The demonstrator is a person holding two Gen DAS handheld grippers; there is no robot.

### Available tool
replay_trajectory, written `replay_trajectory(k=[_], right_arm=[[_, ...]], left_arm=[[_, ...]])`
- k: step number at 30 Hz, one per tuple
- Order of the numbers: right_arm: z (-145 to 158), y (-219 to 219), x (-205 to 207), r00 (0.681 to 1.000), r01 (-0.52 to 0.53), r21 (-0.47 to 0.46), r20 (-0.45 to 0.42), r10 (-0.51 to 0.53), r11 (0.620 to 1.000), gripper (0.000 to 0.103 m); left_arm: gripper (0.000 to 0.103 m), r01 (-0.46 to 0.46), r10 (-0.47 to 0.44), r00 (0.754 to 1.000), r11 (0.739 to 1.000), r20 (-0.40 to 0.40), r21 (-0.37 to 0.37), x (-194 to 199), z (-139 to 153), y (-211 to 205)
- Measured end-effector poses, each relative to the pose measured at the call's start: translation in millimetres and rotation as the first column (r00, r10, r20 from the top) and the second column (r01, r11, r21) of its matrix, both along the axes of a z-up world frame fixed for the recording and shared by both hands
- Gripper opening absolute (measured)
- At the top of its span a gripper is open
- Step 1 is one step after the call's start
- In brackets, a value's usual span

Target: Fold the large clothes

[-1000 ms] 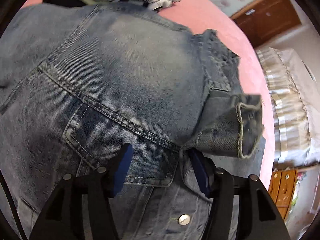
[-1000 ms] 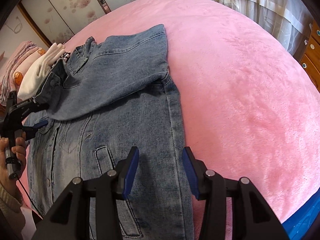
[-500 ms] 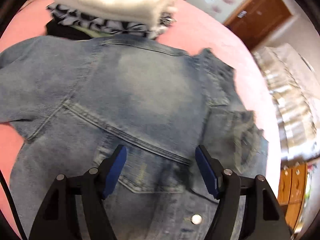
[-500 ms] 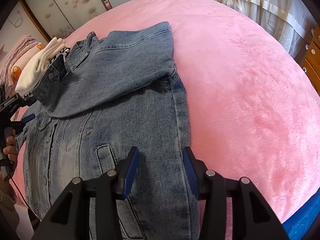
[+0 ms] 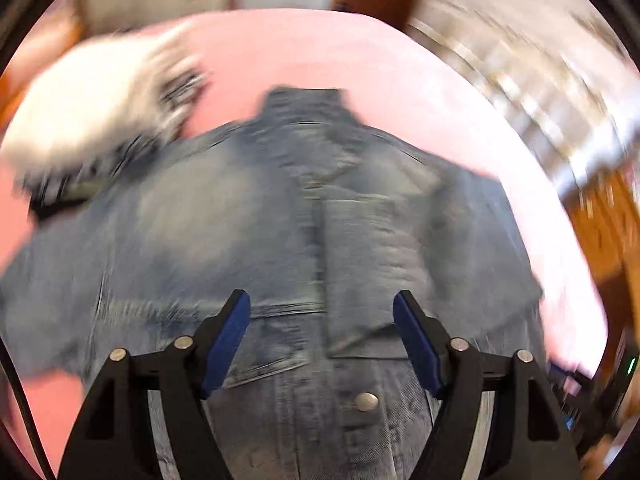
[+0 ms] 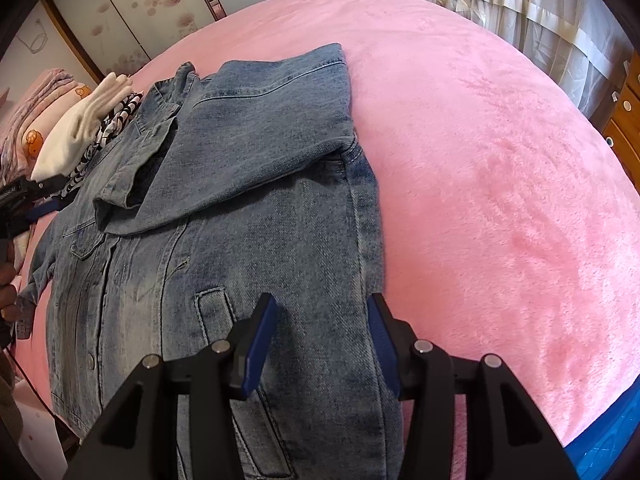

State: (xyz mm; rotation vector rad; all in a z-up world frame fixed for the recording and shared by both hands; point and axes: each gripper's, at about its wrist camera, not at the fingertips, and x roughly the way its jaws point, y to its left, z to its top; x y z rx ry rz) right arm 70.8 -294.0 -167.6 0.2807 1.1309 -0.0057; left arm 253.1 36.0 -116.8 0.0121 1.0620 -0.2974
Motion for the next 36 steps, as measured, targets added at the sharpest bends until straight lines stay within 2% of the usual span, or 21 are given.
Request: replay_trajectory(k=[1, 5, 9, 12, 14, 15, 16, 18, 21, 24, 25, 26, 27, 29, 31, 32, 34, 36], right_arm=[[0.1, -0.6, -0.3, 1.000, 0.001, 0.003, 0.001, -0.001, 1.000, 0.048], [-0.6, -3.1, -2.6, 1.000, 0.004, 0.018, 0.004, -0.004, 1.000, 0.048], [-3.4, -5.9, -5.2, 1.000, 0.007, 0.030, 0.004, -0.007, 1.000, 0.048], [-4.8, -7.2, -7.8, 1.000, 0.007, 0.036, 0.008, -0.007, 0.999, 0.048], [-5.2, -8.0, -9.2, 1.000, 0.006, 0.038, 0.012, -0.006, 0.999, 0.048], [-5.4, -8.3, -9.7, 1.000, 0.004, 0.038, 0.014, -0.004, 0.999, 0.048], [-5.6, -8.2, -10.0, 1.000, 0.002, 0.037, 0.015, -0.003, 0.999, 0.048], [-6.2, -8.1, -11.1, 1.000, -0.002, 0.034, 0.017, 0.001, 0.999, 0.048], [-6.9, -9.3, -12.2, 1.000, -0.004, 0.037, 0.020, 0.003, 0.999, 0.048], [-7.6, -9.6, -11.9, 1.000, -0.005, 0.039, 0.020, 0.004, 0.999, 0.048], [-7.9, -9.8, -11.6, 1.000, -0.004, 0.041, 0.019, 0.003, 0.999, 0.048], [-8.2, -9.8, -11.4, 1.000, -0.003, 0.042, 0.019, 0.002, 0.999, 0.048], [-8.5, -9.6, -11.2, 1.000, -0.002, 0.040, 0.018, 0.001, 0.999, 0.048], [-8.8, -8.3, -11.0, 1.000, -0.002, 0.035, 0.017, 0.002, 0.999, 0.048], [-8.6, -6.7, -10.3, 1.000, -0.004, 0.026, 0.015, 0.003, 1.000, 0.048], [-8.2, -6.0, -9.9, 1.000, -0.004, 0.024, 0.014, 0.003, 1.000, 0.048], [-7.9, -4.8, -8.7, 1.000, -0.003, 0.019, 0.011, 0.003, 1.000, 0.048], [-7.8, -3.1, -7.1, 1.000, -0.002, 0.014, 0.008, 0.002, 1.000, 0.048]], left_arm=[[0.077, 0.052, -0.051, 0.999, 0.996, -0.021, 0.067, -0.1, 1.4, -16.3], [0.077, 0.227, -0.222, 0.974, 0.952, -0.051, 0.207, 1.4, -6.0, -72.0], [0.077, 0.306, -0.289, 0.952, 0.895, -0.101, 0.324, 4.0, -25.1, -113.7], [0.077, 0.311, -0.278, 0.950, 0.841, -0.139, 0.442, 9.8, -45.4, -136.1], [0.064, 0.295, -0.251, 0.956, 0.821, -0.155, 0.488, 14.6, -57.5, -143.0], [0.037, 0.287, -0.236, 0.958, 0.814, -0.165, 0.504, 17.9, -62.0, -144.5], [0.028, 0.278, -0.213, 0.960, 0.814, -0.184, 0.510, 21.5, -65.8, -143.0], [0.018, 0.245, -0.180, 0.968, 0.839, -0.176, 0.487, 26.3, -62.0, -133.3], [0.017, 0.180, -0.134, 0.982, 0.885, -0.135, 0.430, 33.4, -41.6, -110.5], [0.017, 0.034, -0.010, 0.997, 0.953, -0.083, 0.302, 41.1, -12.6, -58.2], [0.017, -0.022, 0.041, 0.996, 0.969, -0.073, 0.245, 42.5, -6.6, -35.7], [0.017, -0.073, 0.091, 0.993, 0.974, -0.075, 0.215, 42.7, -3.7, -16.1], [0.017, -0.123, 0.141, 0.986, 0.974, -0.086, 0.190, 42.5, -4.1, 2.6], [0.019, -0.241, 0.257, 0.954, 0.964, -0.153, 0.113, 41.3, -16.1, 53.1], [0.026, -0.337, 0.340, 0.908, 0.940, -0.246, 0.058, 37.2, -36.4, 95.3], [0.027, -0.382, 0.375, 0.883, 0.924, -0.283, 0.034, 31.9, -47.0, 115.1], [0.027, -0.439, 0.423, 0.851, 0.898, -0.311, 0.022, 20.9, -59.6, 139.8], [0.027, -0.468, 0.433, 0.836, 0.883, -0.337, -0.027, 12.7, -68.2, 156.3]])
